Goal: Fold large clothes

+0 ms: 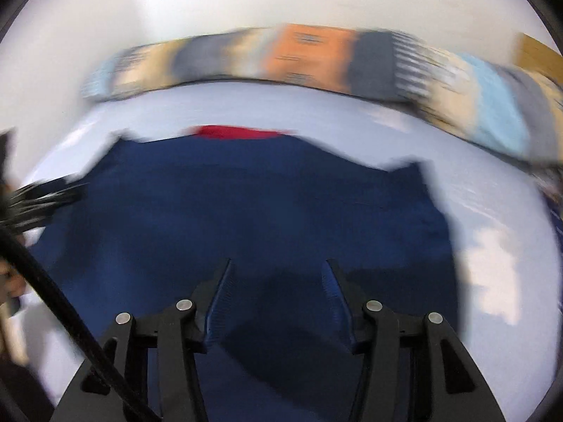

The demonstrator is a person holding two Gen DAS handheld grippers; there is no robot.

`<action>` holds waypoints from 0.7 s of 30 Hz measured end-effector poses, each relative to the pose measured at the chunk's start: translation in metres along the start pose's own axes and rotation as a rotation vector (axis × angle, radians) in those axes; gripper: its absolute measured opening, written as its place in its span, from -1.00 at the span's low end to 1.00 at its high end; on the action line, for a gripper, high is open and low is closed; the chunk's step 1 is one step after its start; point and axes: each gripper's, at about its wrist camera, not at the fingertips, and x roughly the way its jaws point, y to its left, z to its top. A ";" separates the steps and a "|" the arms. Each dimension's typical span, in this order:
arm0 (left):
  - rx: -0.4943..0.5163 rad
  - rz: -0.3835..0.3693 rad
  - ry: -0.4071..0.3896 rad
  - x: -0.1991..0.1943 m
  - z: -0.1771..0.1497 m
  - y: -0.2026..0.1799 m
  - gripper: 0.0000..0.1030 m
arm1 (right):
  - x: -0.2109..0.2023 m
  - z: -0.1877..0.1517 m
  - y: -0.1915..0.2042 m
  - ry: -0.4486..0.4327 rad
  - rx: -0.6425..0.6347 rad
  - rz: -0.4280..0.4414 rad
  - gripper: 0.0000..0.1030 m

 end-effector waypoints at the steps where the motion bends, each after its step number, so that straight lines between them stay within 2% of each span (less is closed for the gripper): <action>1: 0.020 -0.011 0.011 -0.002 -0.006 -0.012 0.37 | 0.003 -0.002 0.016 0.012 -0.040 0.009 0.13; 4: 0.117 0.025 0.080 0.009 -0.032 -0.036 0.37 | 0.019 -0.024 0.056 0.072 -0.163 0.020 0.13; 5: 0.134 0.037 0.113 0.017 -0.043 -0.035 0.37 | 0.028 -0.038 0.060 0.129 -0.198 -0.029 0.13; 6: 0.145 0.038 0.130 0.022 -0.053 -0.030 0.39 | 0.032 -0.047 0.060 0.152 -0.212 -0.037 0.13; 9: 0.214 0.077 0.089 0.012 -0.069 -0.019 0.42 | 0.019 -0.072 0.033 0.148 -0.196 -0.037 0.20; 11: 0.201 0.073 0.104 0.001 -0.072 -0.006 0.42 | 0.000 -0.080 0.011 0.152 -0.181 -0.031 0.21; 13: 0.163 0.076 0.101 -0.015 -0.075 0.014 0.42 | -0.009 -0.088 -0.003 0.195 -0.176 -0.109 0.29; 14: 0.132 0.077 0.071 -0.028 -0.076 0.029 0.42 | -0.017 -0.092 -0.011 0.194 -0.158 -0.128 0.29; 16: 0.113 0.121 0.034 -0.043 -0.078 0.049 0.42 | -0.034 -0.102 -0.026 0.169 -0.111 -0.096 0.30; 18: 0.108 0.152 0.087 -0.037 -0.085 0.069 0.42 | -0.040 -0.124 -0.042 0.199 -0.073 -0.097 0.30; 20: 0.075 0.112 0.159 -0.027 -0.098 0.085 0.44 | -0.047 -0.138 -0.053 0.201 -0.053 -0.091 0.32; 21: 0.053 0.097 0.171 -0.026 -0.104 0.093 0.45 | -0.049 -0.139 -0.059 0.205 -0.035 -0.101 0.34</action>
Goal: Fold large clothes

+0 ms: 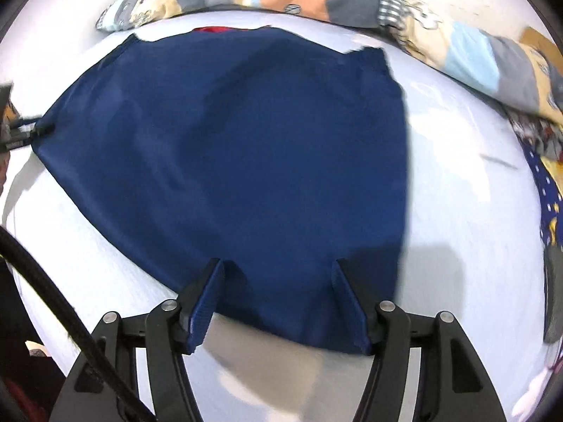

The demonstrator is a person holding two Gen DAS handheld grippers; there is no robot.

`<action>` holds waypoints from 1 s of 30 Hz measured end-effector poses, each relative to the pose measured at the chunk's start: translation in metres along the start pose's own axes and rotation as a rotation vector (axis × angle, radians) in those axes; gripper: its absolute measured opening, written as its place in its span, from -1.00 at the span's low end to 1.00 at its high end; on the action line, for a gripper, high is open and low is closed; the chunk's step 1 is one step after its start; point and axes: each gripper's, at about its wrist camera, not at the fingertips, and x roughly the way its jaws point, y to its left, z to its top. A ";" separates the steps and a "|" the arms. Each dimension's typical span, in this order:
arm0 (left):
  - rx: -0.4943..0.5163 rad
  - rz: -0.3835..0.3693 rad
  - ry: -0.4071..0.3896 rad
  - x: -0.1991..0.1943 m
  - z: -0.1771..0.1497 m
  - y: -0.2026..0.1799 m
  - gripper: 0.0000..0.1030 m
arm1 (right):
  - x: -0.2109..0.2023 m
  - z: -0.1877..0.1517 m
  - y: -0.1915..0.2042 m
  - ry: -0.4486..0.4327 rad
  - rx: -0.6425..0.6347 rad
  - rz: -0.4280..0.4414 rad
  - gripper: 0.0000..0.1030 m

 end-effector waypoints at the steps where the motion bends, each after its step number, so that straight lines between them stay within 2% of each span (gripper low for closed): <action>1: -0.018 -0.016 -0.008 -0.004 -0.002 0.005 0.45 | 0.002 0.004 -0.011 0.015 0.039 0.000 0.33; 3: -0.037 -0.023 -0.042 -0.017 0.006 0.010 0.44 | -0.008 0.012 -0.030 0.003 0.125 -0.010 0.26; 5: -0.073 -0.056 -0.103 -0.034 0.023 0.013 0.44 | -0.024 0.030 -0.040 -0.072 0.161 -0.006 0.26; 9: -0.085 -0.062 -0.184 -0.041 0.088 0.001 0.51 | -0.030 0.101 -0.049 -0.167 0.237 0.009 0.26; 11: -0.101 -0.067 -0.181 -0.022 0.124 -0.010 0.53 | -0.012 0.146 -0.051 -0.199 0.247 -0.023 0.26; 13: -0.137 -0.022 -0.186 0.008 0.157 -0.013 0.53 | 0.013 0.177 -0.057 -0.208 0.289 -0.028 0.26; 14: -0.139 -0.017 -0.179 0.020 0.166 -0.015 0.53 | 0.026 0.189 -0.063 -0.205 0.315 -0.022 0.26; 16: -0.153 0.051 -0.151 0.056 0.187 -0.016 0.53 | 0.052 0.210 -0.065 -0.193 0.334 -0.036 0.25; 17: -0.168 0.062 -0.131 0.069 0.194 -0.013 0.53 | 0.058 0.212 -0.069 -0.187 0.350 -0.048 0.25; 19: -0.205 0.097 -0.038 0.109 0.198 -0.002 0.58 | 0.074 0.210 -0.083 -0.162 0.382 -0.067 0.25; 20: -0.217 0.093 -0.014 0.121 0.195 0.004 0.64 | 0.087 0.209 -0.087 -0.117 0.391 -0.084 0.21; 22: -0.287 0.044 -0.014 0.129 0.186 0.016 0.80 | 0.103 0.208 -0.095 -0.085 0.392 -0.065 0.20; 24: -0.313 0.023 -0.030 0.123 0.185 0.022 0.78 | 0.097 0.213 -0.094 -0.083 0.385 -0.081 0.18; 25: -0.308 0.041 -0.057 0.114 0.185 0.021 0.76 | 0.092 0.215 -0.094 -0.096 0.392 -0.083 0.18; 27: -0.310 0.031 -0.070 0.101 0.184 0.024 0.76 | 0.072 0.218 -0.091 -0.145 0.403 -0.045 0.18; 29: -0.327 -0.004 -0.091 0.084 0.177 0.032 0.76 | 0.052 0.215 -0.080 -0.172 0.355 -0.096 0.19; 30: -0.328 0.007 -0.092 0.080 0.173 0.036 0.76 | 0.050 0.212 -0.078 -0.170 0.340 -0.120 0.19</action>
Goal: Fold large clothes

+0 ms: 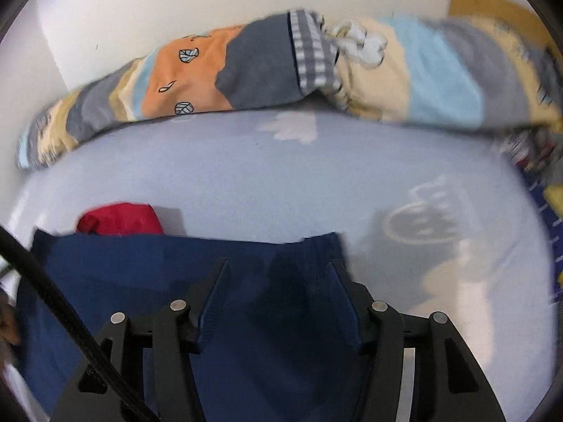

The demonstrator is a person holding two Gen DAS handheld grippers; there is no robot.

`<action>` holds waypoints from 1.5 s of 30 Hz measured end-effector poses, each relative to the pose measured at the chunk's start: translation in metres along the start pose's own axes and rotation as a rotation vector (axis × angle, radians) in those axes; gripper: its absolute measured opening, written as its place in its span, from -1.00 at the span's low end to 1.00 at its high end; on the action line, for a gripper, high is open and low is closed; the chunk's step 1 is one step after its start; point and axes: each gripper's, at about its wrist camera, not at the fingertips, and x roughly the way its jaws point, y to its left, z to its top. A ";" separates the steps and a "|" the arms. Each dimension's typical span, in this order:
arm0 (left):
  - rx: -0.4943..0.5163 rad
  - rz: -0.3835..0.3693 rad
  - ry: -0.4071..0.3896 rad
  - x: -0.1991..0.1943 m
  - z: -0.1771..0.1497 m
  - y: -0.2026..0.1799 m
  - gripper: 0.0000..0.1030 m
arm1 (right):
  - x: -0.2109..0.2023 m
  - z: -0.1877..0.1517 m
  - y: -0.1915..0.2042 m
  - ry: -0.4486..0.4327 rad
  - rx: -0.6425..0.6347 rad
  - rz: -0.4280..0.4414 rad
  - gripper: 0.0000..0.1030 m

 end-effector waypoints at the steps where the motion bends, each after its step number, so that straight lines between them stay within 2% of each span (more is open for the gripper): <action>1: 0.007 0.019 0.004 -0.003 -0.004 0.005 0.76 | -0.002 -0.007 -0.004 0.013 -0.001 -0.008 0.19; 2: 0.023 0.047 0.014 -0.002 -0.008 0.011 0.76 | 0.001 -0.011 -0.007 0.025 -0.003 -0.010 0.19; 4: 0.041 0.106 0.060 0.005 -0.016 0.018 0.73 | 0.014 -0.027 -0.016 0.091 -0.028 -0.085 0.19; 5: 0.026 0.106 0.075 0.004 -0.021 0.023 0.71 | 0.023 -0.037 -0.022 0.138 -0.027 -0.101 0.19; 6: 0.000 0.078 0.076 -0.004 -0.026 0.027 0.64 | 0.021 -0.047 -0.031 0.151 0.014 -0.075 0.19; 8: 0.006 0.066 0.046 -0.025 -0.034 0.025 0.63 | 0.000 -0.056 -0.031 0.109 0.030 -0.071 0.19; 10: 0.044 0.051 0.002 -0.057 -0.044 0.014 0.63 | -0.031 -0.067 -0.018 0.074 0.001 -0.049 0.19; 11: 0.058 0.050 0.000 -0.065 -0.048 0.010 0.63 | -0.050 -0.078 -0.010 0.068 0.006 -0.004 0.20; 16: 0.115 0.065 0.045 -0.101 -0.099 -0.016 0.63 | -0.093 -0.129 0.036 0.137 -0.019 0.106 0.23; 19: 0.186 0.117 0.087 -0.100 -0.141 -0.030 0.64 | -0.099 -0.158 0.064 0.155 -0.048 0.138 0.25; 21: 0.177 0.117 0.135 -0.087 -0.162 -0.028 0.70 | -0.088 -0.178 0.083 0.205 -0.094 0.109 0.25; 22: 0.181 0.132 0.102 -0.089 -0.168 -0.029 0.78 | -0.082 -0.186 0.089 0.219 -0.101 0.100 0.34; 23: 0.189 0.143 0.091 -0.090 -0.170 -0.030 0.78 | -0.075 -0.192 0.095 0.222 -0.130 0.073 0.36; 25: 0.167 0.162 0.097 -0.100 -0.168 -0.031 0.77 | -0.075 -0.190 0.106 0.220 -0.172 0.010 0.34; 28: 0.086 0.101 0.086 -0.125 -0.166 -0.027 0.76 | -0.104 -0.178 0.124 0.145 -0.153 0.081 0.31; 31: 0.057 0.121 0.058 -0.139 -0.167 -0.020 0.76 | -0.113 -0.179 0.162 0.113 -0.211 0.144 0.31; 33: 0.072 0.200 0.115 -0.123 -0.170 -0.009 0.76 | -0.100 -0.191 0.185 0.160 -0.248 0.156 0.31; 34: 0.076 0.211 0.167 -0.110 -0.173 -0.004 0.79 | -0.090 -0.197 0.191 0.190 -0.255 0.171 0.41; 35: 0.068 0.180 0.227 -0.097 -0.178 0.003 0.80 | -0.080 -0.204 0.195 0.216 -0.275 0.170 0.48; 37: 0.012 0.146 0.232 -0.097 -0.178 0.013 0.85 | -0.081 -0.205 0.193 0.217 -0.283 0.188 0.49; 38: -0.008 0.136 0.220 -0.104 -0.174 0.015 0.84 | -0.085 -0.203 0.190 0.228 -0.270 0.208 0.40; 40: -0.014 0.129 0.163 -0.117 -0.168 0.015 0.83 | -0.102 -0.191 0.170 0.202 -0.193 0.255 0.29; 42: 0.000 0.147 0.070 -0.133 -0.159 0.008 0.83 | -0.120 -0.176 0.139 0.138 -0.141 0.199 0.32; 44: 0.016 0.168 0.029 -0.136 -0.155 0.003 0.83 | -0.122 -0.164 0.095 0.100 -0.058 0.091 0.32; 45: 0.018 0.174 0.025 -0.135 -0.153 0.001 0.83 | -0.119 -0.161 0.075 0.112 -0.011 0.058 0.32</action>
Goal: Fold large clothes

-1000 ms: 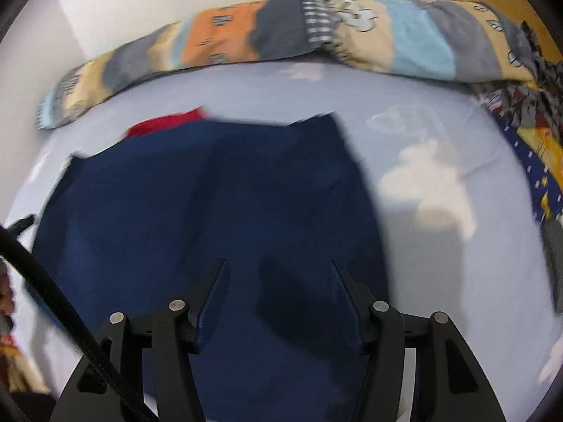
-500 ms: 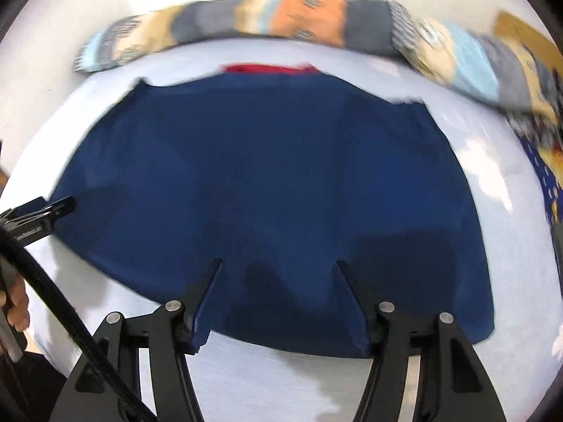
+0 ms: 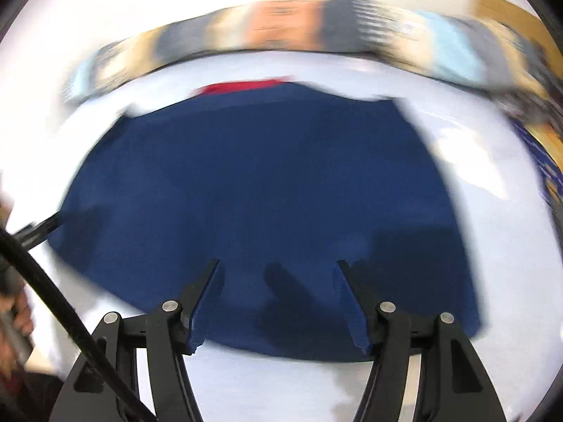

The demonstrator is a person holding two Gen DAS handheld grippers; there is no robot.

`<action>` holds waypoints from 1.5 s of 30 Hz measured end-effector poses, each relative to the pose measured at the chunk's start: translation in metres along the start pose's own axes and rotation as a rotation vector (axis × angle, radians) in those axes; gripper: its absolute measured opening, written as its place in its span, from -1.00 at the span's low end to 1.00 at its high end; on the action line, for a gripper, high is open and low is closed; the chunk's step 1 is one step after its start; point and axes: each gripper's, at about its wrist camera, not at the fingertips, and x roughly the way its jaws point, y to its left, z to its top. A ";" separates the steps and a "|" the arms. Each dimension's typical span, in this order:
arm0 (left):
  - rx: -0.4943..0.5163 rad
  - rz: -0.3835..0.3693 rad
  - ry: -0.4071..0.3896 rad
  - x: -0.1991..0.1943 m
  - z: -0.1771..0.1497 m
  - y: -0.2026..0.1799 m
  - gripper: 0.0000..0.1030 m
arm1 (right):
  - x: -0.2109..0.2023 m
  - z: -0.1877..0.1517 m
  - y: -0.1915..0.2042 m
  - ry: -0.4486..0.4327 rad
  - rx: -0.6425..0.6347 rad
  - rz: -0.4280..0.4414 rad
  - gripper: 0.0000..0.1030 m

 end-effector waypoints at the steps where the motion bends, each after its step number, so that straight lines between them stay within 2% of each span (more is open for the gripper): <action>1: 0.001 0.002 0.015 0.005 0.001 -0.001 0.83 | 0.004 0.002 -0.022 0.019 0.048 -0.026 0.32; 3: 0.022 0.011 0.077 0.022 -0.001 -0.005 0.83 | 0.019 0.001 -0.068 0.077 0.158 -0.071 0.32; 5: 0.056 0.013 0.141 0.040 -0.004 -0.007 0.83 | 0.036 -0.006 -0.098 0.147 0.220 -0.064 0.40; 8: 0.036 -0.001 0.125 0.038 0.001 -0.007 0.84 | 0.032 0.000 -0.108 0.147 0.236 -0.050 0.43; 10: 0.014 -0.019 0.073 0.027 0.006 -0.008 0.84 | 0.017 0.005 -0.101 0.090 0.240 -0.018 0.43; 12: 0.034 -0.015 -0.006 0.014 0.010 -0.017 0.84 | 0.000 0.014 -0.086 0.002 0.209 0.001 0.43; 14: 0.068 -0.007 -0.039 0.009 0.013 -0.032 0.84 | -0.002 0.022 -0.073 -0.023 0.191 0.002 0.43; 16: 0.116 -0.017 -0.054 0.003 0.012 -0.048 0.84 | 0.011 0.025 -0.056 0.015 0.164 0.036 0.43; 19: 0.203 -0.020 -0.095 -0.010 0.006 -0.074 0.84 | 0.042 0.025 -0.033 0.097 0.093 0.042 0.44; 21: 0.260 -0.021 -0.126 -0.017 -0.002 -0.090 0.84 | 0.045 0.012 -0.008 0.103 0.015 -0.018 0.52; 24: 0.320 -0.035 -0.136 -0.020 -0.011 -0.114 0.84 | 0.045 0.007 0.007 0.111 -0.077 -0.082 0.63; 30: 0.358 -0.062 -0.231 -0.045 -0.020 -0.137 0.84 | 0.016 0.011 0.033 0.013 -0.153 -0.011 0.59; 33: 0.361 -0.085 -0.261 -0.055 -0.024 -0.141 0.84 | 0.017 0.001 0.037 0.048 -0.163 0.054 0.59; 37: 0.371 -0.098 -0.269 -0.060 -0.027 -0.144 0.84 | 0.047 -0.007 0.044 0.129 -0.173 0.052 0.59; 43: 0.374 -0.095 -0.299 -0.068 -0.027 -0.143 0.84 | 0.043 -0.010 0.044 0.130 -0.164 0.058 0.59; 45: 0.372 -0.095 -0.309 -0.070 -0.027 -0.143 0.84 | 0.036 -0.005 0.046 0.101 -0.154 0.075 0.59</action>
